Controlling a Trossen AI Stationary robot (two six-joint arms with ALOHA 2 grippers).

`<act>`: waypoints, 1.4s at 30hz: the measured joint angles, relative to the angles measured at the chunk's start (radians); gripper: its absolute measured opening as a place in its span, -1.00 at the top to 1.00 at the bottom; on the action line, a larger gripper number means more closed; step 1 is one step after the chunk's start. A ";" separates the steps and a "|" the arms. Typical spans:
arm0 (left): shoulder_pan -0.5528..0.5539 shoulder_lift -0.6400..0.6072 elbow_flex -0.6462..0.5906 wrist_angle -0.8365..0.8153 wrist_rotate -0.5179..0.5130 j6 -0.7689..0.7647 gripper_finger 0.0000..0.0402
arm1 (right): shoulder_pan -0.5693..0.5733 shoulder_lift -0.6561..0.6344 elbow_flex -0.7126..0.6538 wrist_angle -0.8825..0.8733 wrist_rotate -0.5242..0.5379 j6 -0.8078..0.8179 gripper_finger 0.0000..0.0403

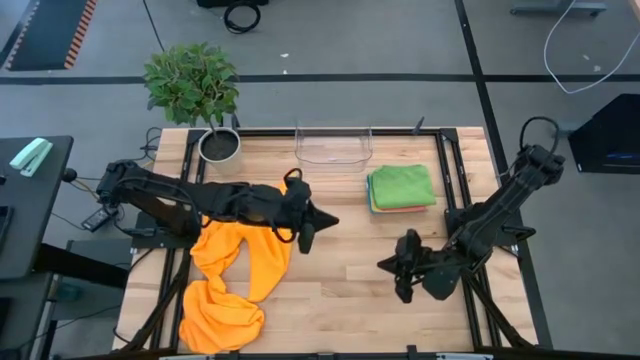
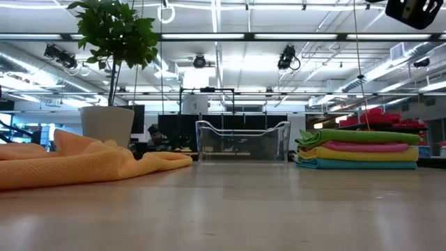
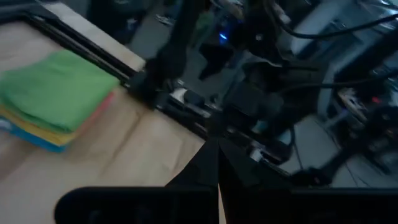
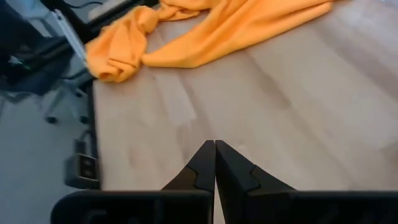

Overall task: Fold microfiber towels
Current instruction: Fold the top right orange towel

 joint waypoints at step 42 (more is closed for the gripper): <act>-0.372 0.521 0.000 -0.850 0.181 0.098 0.25 | 0.002 0.278 -0.002 0.441 0.041 0.367 0.92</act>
